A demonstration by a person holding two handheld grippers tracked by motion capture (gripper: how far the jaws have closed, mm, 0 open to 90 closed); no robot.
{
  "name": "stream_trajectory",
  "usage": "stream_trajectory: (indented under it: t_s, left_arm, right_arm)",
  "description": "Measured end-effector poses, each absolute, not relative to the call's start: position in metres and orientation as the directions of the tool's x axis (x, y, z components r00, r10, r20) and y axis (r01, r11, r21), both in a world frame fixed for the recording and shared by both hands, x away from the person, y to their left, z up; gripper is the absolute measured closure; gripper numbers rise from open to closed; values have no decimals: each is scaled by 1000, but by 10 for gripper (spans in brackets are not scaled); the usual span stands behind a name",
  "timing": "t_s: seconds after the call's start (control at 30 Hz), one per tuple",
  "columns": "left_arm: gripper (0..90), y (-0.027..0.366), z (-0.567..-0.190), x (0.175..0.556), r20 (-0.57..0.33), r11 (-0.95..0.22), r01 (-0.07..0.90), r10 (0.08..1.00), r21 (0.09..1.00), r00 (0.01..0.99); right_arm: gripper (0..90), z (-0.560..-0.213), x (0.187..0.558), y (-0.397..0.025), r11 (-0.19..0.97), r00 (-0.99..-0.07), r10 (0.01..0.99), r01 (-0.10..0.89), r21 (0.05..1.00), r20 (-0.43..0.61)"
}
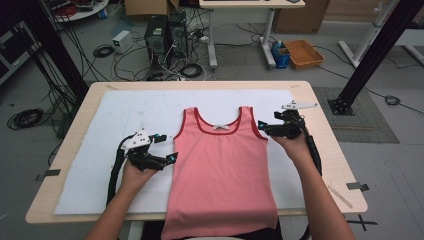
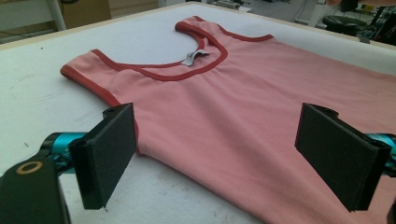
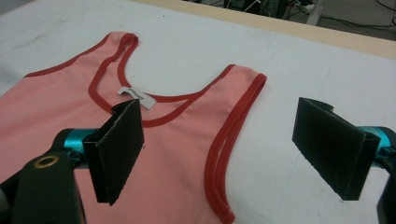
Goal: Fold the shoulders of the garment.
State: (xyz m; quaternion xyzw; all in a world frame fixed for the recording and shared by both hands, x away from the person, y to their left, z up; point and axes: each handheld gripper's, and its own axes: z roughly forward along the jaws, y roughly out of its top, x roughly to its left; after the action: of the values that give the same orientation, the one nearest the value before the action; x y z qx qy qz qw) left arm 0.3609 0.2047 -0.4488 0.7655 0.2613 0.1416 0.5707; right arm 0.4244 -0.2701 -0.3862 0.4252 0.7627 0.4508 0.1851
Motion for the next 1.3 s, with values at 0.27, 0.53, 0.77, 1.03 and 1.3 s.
stream_trajectory:
  t_s: [0.27, 0.53, 0.77, 1.03, 1.3]
  left_arm:
    - [130, 204, -449, 362, -92, -214, 252, 562, 944, 822]
    - [130, 204, -449, 364, -104, -216, 268, 563, 939, 820]
    - [130, 204, -449, 364, -100, -220, 266, 562, 939, 821]
    - [130, 205, -449, 364, -109, -213, 271, 562, 939, 820]
    - [130, 205, -449, 365, -109, -214, 271, 562, 939, 820]
  right_arm:
    - [164, -385, 449, -259, 238, -552, 828, 505, 829, 98]
    - [164, -385, 469, -243, 252, -542, 835, 529, 810, 94]
    - [164, -384, 480, -231, 264, -538, 838, 537, 801, 85]
    - [164, -386, 497, -222, 272, -520, 851, 558, 784, 75]
    - [164, -392, 516, -211, 263, -498, 864, 570, 778, 72]
